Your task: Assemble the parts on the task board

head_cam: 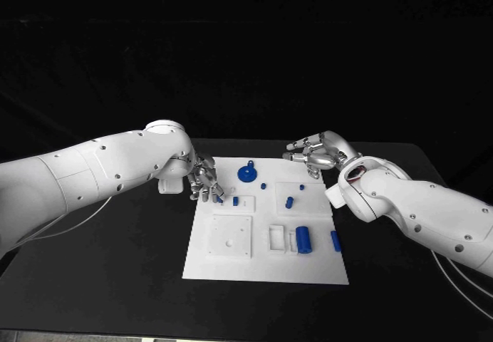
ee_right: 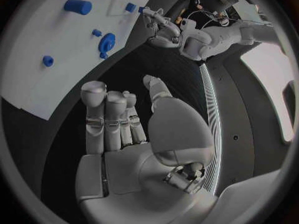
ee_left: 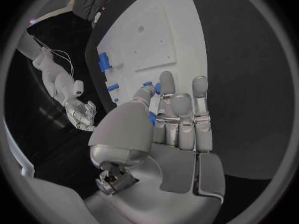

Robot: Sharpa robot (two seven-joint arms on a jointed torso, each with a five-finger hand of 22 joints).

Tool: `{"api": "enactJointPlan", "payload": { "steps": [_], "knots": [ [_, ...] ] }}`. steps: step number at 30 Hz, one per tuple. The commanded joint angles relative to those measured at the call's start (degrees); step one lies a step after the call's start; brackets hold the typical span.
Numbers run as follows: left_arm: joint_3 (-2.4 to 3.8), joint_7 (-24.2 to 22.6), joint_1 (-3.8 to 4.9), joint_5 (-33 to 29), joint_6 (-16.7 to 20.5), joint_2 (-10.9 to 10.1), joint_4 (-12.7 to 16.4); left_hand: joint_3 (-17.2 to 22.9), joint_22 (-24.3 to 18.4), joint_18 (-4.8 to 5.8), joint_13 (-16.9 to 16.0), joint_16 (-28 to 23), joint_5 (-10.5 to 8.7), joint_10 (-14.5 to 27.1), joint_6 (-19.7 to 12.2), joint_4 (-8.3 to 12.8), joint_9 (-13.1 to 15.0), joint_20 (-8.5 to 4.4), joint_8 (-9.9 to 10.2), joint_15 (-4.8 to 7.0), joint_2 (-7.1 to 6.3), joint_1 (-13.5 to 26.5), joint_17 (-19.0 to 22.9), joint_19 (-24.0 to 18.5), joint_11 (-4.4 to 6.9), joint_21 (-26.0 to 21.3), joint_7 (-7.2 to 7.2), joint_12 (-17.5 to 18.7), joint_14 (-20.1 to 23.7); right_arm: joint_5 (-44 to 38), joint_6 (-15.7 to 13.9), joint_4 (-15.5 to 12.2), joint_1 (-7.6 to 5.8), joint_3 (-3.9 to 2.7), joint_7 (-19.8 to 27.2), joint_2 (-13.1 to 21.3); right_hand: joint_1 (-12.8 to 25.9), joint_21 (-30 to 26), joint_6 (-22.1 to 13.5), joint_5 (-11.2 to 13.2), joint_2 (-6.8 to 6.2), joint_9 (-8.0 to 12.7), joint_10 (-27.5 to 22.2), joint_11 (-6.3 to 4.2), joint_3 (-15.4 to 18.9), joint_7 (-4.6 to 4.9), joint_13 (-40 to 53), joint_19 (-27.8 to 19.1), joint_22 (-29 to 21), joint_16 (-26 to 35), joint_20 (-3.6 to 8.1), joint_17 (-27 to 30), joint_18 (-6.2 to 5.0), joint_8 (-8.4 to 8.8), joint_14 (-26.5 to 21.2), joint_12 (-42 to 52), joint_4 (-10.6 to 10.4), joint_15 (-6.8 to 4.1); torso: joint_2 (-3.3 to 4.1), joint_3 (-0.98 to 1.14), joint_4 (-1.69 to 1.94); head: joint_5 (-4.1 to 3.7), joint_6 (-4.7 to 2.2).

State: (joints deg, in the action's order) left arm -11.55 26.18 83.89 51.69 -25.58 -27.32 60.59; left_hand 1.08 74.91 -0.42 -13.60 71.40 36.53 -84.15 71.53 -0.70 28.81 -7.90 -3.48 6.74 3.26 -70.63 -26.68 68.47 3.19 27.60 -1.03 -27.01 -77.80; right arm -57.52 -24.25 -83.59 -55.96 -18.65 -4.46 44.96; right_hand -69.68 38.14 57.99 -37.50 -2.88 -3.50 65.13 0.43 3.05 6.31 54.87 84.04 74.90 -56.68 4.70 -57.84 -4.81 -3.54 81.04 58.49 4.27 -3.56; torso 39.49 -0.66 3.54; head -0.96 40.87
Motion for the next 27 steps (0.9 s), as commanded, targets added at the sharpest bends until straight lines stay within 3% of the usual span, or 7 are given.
{"api": "enactJointPlan", "payload": {
  "steps": [1,9,15,23,27],
  "knots": [
    [0.07,-1.02,0.28,-2.90,-5.53,0.74,-1.10,12.16,1.27,-0.81,-0.05,0.10,0.15,-2.45,0.32,12.59,0.00,-0.06,-0.37,0.10,0.32,-0.37,-0.07,-0.37,0.63,0.41,0.00,-0.12,0.28,-0.13,0.66,-0.01,0.04,-0.03,0.27,-0.11,0.66,-0.14,0.26,-0.24,-0.02,-0.08,-0.47,-0.10,-0.20,0.07,0.02,0.87,4.35,0.20,0.05,0.01,-0.95,-0.02,-0.20,-0.18,0.02,-0.13,0.02,0.01,-0.02,-0.04,0.05],
    [0.04,-1.32,0.43,-2.83,-8.34,2.91,-5.17,12.17,1.27,-0.80,-0.10,0.16,0.08,-2.44,0.20,12.71,0.04,-0.03,-0.36,0.06,0.45,-0.39,-0.13,-0.60,0.58,0.60,-0.06,0.00,0.43,-0.13,0.68,0.04,0.04,-0.03,0.26,-0.32,0.66,-0.14,0.26,-0.24,-0.02,-0.08,-0.47,-0.10,-0.20,0.07,0.02,0.87,4.35,0.20,0.05,0.01,-0.95,-0.02,-0.20,-0.18,0.02,-0.13,0.03,0.08,-0.08,0.01,0.13],
    [-0.01,-2.08,0.41,-0.73,-8.88,4.53,-7.46,12.15,1.27,-0.80,-0.14,0.19,-0.03,-2.41,0.13,12.75,0.05,-0.02,-0.36,0.05,0.48,-0.40,-0.15,-0.68,0.55,0.69,-0.07,0.07,0.48,-0.14,0.68,0.05,0.04,-0.03,0.25,-0.45,0.66,-0.14,0.26,-0.24,-0.02,-0.08,-0.47,-0.10,-0.20,0.07,0.02,0.87,4.35,0.20,0.05,0.01,-0.95,-0.02,-0.20,-0.18,0.02,-0.13,0.02,0.01,-0.03,-0.07,0.12],
    [-0.08,-2.64,0.27,1.17,-9.40,6.44,-9.33,12.16,1.25,-0.85,-0.24,0.21,0.08,-2.42,0.06,12.88,0.10,-0.02,-0.35,0.04,0.50,-0.42,-0.16,-0.79,0.55,0.91,-0.09,0.18,0.50,-0.14,0.68,0.06,0.04,-0.02,0.26,-0.64,0.66,-0.14,0.26,-0.24,-0.02,-0.08,-0.47,-0.10,-0.20,0.07,0.02,0.87,4.35,0.20,0.05,0.01,-0.95,-0.02,-0.20,-0.18,0.02,-0.13,0.03,0.00,-0.15,-0.02,0.21],
    [-0.11,-2.88,0.12,2.20,-9.13,7.02,-10.00,12.15,1.25,-0.85,-0.26,0.22,0.06,-2.41,0.05,12.88,0.11,-0.01,-0.36,0.04,0.54,-0.40,-0.16,-0.82,0.55,0.95,-0.10,0.19,0.50,-0.14,0.67,0.02,0.04,-0.02,0.27,-0.64,0.66,-0.14,0.26,-0.24,-0.02,-0.08,-0.47,-0.10,-0.20,0.07,0.02,0.87,4.35,0.20,0.05,0.01,-0.95,-0.02,-0.20,-0.18,0.02,-0.13,0.03,0.03,-0.04,-0.14,0.24]
  ]
}}
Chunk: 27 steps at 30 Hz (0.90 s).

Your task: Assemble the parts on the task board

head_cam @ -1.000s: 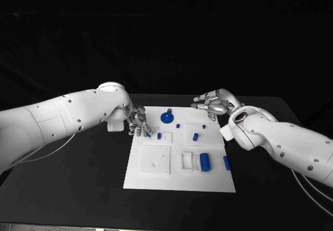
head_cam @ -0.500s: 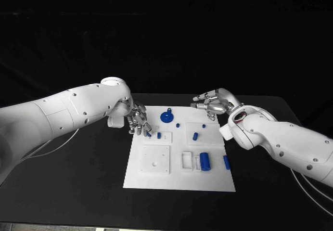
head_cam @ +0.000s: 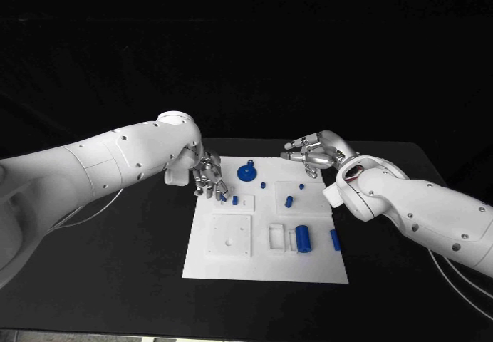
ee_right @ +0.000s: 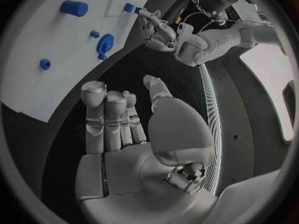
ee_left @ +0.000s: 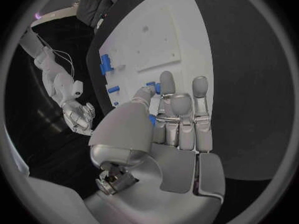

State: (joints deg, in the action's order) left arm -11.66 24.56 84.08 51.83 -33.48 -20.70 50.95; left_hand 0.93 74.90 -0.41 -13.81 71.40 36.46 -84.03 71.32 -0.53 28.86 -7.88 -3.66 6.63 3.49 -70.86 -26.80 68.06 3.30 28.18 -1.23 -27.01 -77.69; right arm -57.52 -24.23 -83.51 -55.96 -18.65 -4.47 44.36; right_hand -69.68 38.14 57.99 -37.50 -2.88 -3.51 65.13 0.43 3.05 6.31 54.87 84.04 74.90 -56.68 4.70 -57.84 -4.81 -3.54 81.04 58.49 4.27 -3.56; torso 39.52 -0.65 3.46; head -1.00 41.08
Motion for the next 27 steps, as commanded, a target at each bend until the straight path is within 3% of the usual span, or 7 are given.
{"api": "enactJointPlan", "payload": {
  "steps": [1,13,27],
  "knots": [
    [-0.01,-1.34,-0.13,2.42,-1.11,0.57,-0.56,12.31,1.25,-0.86,-0.06,0.22,0.13,-2.53,0.26,12.71,0.05,-0.03,-0.18,0.15,0.30,-0.17,-0.05,-0.40,0.44,0.37,0.10,0.19,0.40,-0.14,0.66,-0.08,0.04,-0.03,0.28,-0.05,0.66,-0.14,0.26,-0.24,-0.02,-0.08,-0.47,-0.10,-0.20,0.07,0.02,0.87,4.35,0.20,0.05,0.01,-0.95,-0.02,-0.20,-0.18,0.02,-0.13,0.00,0.02,0.07,-0.14,0.01],
    [-0.13,-2.07,-0.79,6.04,0.06,1.33,-1.24,12.28,1.23,-0.88,-0.11,0.21,0.20,-2.54,0.25,12.74,0.08,-0.02,-0.18,0.15,0.27,-0.14,-0.04,-0.42,0.44,0.42,0.10,0.20,0.38,-0.14,0.71,-0.05,0.04,-0.03,0.27,-0.19,0.66,-0.14,0.26,-0.24,-0.02,-0.08,-0.47,-0.10,-0.20,0.07,0.02,0.87,4.35,0.20,0.05,0.01,-0.95,-0.02,-0.20,-0.18,0.02,-0.13,-0.04,-0.01,0.11,-0.31,0.28],
    [-0.15,-2.36,-0.94,6.55,-0.12,1.35,-1.43,12.28,1.23,-0.88,-0.11,0.21,0.20,-2.54,0.25,12.74,0.08,-0.02,-0.18,0.15,0.27,-0.14,-0.04,-0.42,0.44,0.42,0.10,0.20,0.38,-0.14,0.75,0.03,0.04,-0.03,0.28,-0.33,0.66,-0.14,0.26,-0.24,-0.02,-0.08,-0.47,-0.10,-0.20,0.07,0.02,0.87,4.35,0.20,0.05,0.01,-0.95,-0.02,-0.20,-0.18,0.02,-0.13,-0.09,-0.08,0.13,-0.06,0.37]
  ]
}}
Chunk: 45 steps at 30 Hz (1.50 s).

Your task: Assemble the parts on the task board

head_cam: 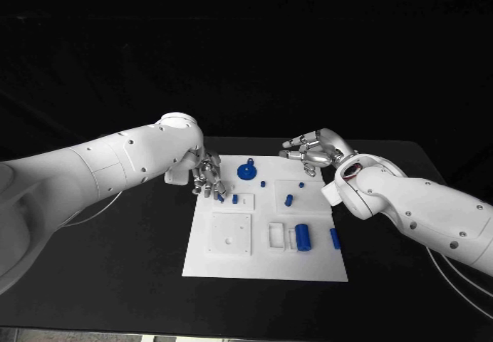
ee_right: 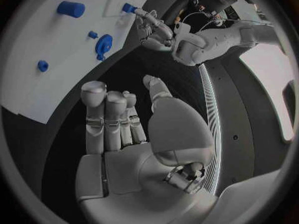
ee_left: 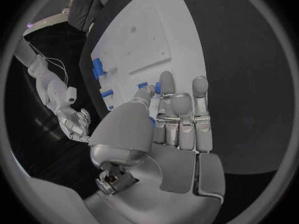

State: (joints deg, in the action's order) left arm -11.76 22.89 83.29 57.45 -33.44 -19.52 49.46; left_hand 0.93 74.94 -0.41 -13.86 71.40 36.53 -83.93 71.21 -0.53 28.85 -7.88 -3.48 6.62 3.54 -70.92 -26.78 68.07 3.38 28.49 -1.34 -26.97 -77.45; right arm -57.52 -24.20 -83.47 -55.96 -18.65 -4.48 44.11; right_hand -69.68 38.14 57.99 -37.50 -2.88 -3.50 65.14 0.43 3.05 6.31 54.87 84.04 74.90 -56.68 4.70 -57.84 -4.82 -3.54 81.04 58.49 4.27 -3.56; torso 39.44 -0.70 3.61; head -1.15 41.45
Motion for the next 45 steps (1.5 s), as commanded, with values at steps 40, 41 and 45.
{"api": "enactJointPlan", "payload": {
  "steps": [40,41,45],
  "knots": [
    [-0.04,-0.65,-0.17,0.14,-1.36,-0.05,0.83,12.34,1.20,-0.97,-0.25,0.32,0.46,-2.66,0.56,13.12,0.02,0.01,-0.35,0.13,0.19,0.07,-0.13,-0.47,0.43,0.41,0.25,0.11,0.04,-0.15,0.82,0.06,0.04,-0.03,0.29,-0.12,0.66,-0.14,0.26,-0.24,-0.02,-0.08,-0.47,-0.10,-0.20,0.07,0.02,0.87,4.35,0.20,0.05,0.01,-0.95,-0.02,-0.20,-0.18,0.02,-0.13,-0.02,0.04,-0.01,0.05,0.13],
    [-0.04,-0.63,-0.17,0.14,-1.36,-0.07,0.88,12.34,1.20,-0.97,-0.25,0.32,0.46,-2.66,0.56,13.12,0.02,0.01,-0.35,0.13,0.19,0.07,-0.13,-0.47,0.43,0.41,0.25,0.11,0.04,-0.15,0.82,0.06,0.04,-0.03,0.30,-0.12,0.66,-0.14,0.26,-0.24,-0.02,-0.08,-0.47,-0.10,-0.20,0.07,0.02,0.87,4.35,0.20,0.05,0.01,-0.95,-0.02,-0.20,-0.18,0.02,-0.13,-0.03,0.03,-0.02,0.07,0.15],
    [-0.05,-0.55,-0.17,0.13,-1.36,-0.16,1.16,12.33,1.20,-0.99,-0.26,0.33,0.49,-2.66,0.57,13.16,0.01,0.03,-0.35,0.12,0.17,0.09,-0.13,-0.49,0.44,0.43,0.25,0.09,0.04,-0.15,0.82,0.07,0.04,-0.03,0.30,-0.11,0.66,-0.14,0.26,-0.24,-0.02,-0.08,-0.47,-0.10,-0.20,0.07,0.02,0.87,4.35,0.20,0.05,0.01,-0.95,-0.02,-0.20,-0.18,0.02,-0.13,-0.03,0.00,0.00,0.12,0.16]
  ]
}}
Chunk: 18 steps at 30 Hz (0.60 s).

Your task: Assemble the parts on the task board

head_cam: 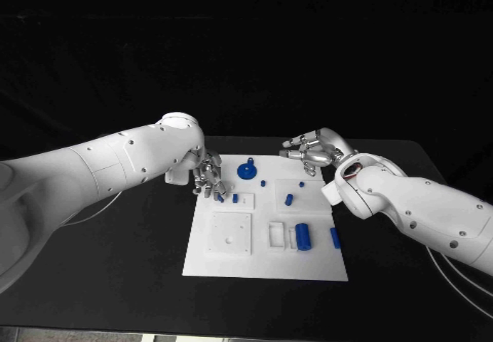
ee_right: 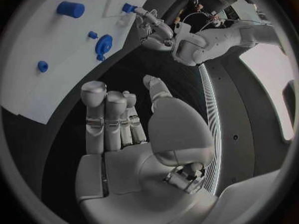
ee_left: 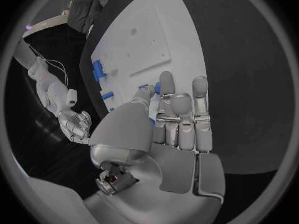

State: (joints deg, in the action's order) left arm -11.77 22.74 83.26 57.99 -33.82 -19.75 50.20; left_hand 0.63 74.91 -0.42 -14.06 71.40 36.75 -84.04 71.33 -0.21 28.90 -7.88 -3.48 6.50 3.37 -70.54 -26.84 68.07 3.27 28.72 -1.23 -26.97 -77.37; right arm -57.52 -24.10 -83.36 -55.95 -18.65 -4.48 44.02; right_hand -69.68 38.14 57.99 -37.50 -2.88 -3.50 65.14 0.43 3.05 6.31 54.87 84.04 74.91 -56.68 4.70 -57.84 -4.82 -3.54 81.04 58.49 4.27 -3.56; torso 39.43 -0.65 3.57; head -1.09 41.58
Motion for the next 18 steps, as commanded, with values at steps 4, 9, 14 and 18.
{"api": "enactJointPlan", "payload": {
  "steps": [4,9,14,18],
  "knots": [
    [-0.04,-0.25,-0.15,-0.40,-0.97,-0.05,0.73,12.64,1.22,-0.98,-0.06,0.34,0.29,-2.56,0.46,12.86,-0.04,0.02,-0.35,0.25,0.34,-0.27,-0.08,-0.48,0.55,0.22,0.14,0.08,-0.05,-0.15,0.74,0.00,0.03,-0.03,0.31,-0.05,0.66,-0.14,0.26,-0.24,-0.02,-0.08,-0.47,-0.10,-0.20,0.07,0.02,0.87,4.35,0.20,0.05,0.01,-0.95,-0.02,-0.20,-0.18,0.02,-0.13,-0.03,-0.05,0.00,0.07,0.03],
    [-0.03,0.01,-0.15,-0.40,-0.74,-0.15,0.97,12.64,1.23,-1.01,-0.08,0.41,0.42,-2.57,0.52,12.94,-0.05,0.02,-0.36,0.26,0.31,-0.25,-0.12,-0.44,0.60,0.29,0.15,0.04,-0.11,-0.15,0.74,0.03,0.03,-0.03,0.33,-0.07,0.66,-0.14,0.26,-0.24,-0.02,-0.08,-0.47,-0.10,-0.20,0.07,0.02,0.87,4.35,0.20,0.05,0.01,-0.95,-0.02,-0.20,-0.18,0.02,-0.13,0.00,-0.04,0.03,0.11,0.02],
    [-0.03,0.22,-0.15,-0.40,-0.60,-0.27,1.25,12.65,1.22,-1.03,-0.10,0.45,0.50,-2.57,0.54,12.97,-0.06,0.02,-0.35,0.27,0.33,-0.19,-0.15,-0.40,0.61,0.35,0.16,-0.04,-0.13,-0.15,0.75,0.04,0.03,-0.03,0.33,-0.07,0.66,-0.14,0.26,-0.24,-0.02,-0.08,-0.47,-0.10,-0.20,0.07,0.02,0.87,4.35,0.20,0.05,0.01,-0.95,-0.02,-0.20,-0.18,0.02,-0.13,0.01,-0.01,0.05,0.10,0.00],
    [-0.03,0.30,-0.15,-0.41,-0.34,-0.33,1.31,12.65,1.21,-1.04,-0.09,0.44,0.52,-2.56,0.52,12.96,-0.07,0.03,-0.34,0.27,0.35,-0.12,-0.15,-0.42,0.59,0.36,0.15,-0.05,-0.12,-0.15,0.75,0.06,0.03,-0.03,0.34,-0.08,0.66,-0.14,0.26,-0.24,-0.02,-0.08,-0.47,-0.10,-0.20,0.07,0.02,0.87,4.35,0.20,0.05,0.01,-0.95,-0.02,-0.20,-0.18,0.02,-0.13,-0.01,-0.02,0.03,0.12,-0.05]
  ]
}}
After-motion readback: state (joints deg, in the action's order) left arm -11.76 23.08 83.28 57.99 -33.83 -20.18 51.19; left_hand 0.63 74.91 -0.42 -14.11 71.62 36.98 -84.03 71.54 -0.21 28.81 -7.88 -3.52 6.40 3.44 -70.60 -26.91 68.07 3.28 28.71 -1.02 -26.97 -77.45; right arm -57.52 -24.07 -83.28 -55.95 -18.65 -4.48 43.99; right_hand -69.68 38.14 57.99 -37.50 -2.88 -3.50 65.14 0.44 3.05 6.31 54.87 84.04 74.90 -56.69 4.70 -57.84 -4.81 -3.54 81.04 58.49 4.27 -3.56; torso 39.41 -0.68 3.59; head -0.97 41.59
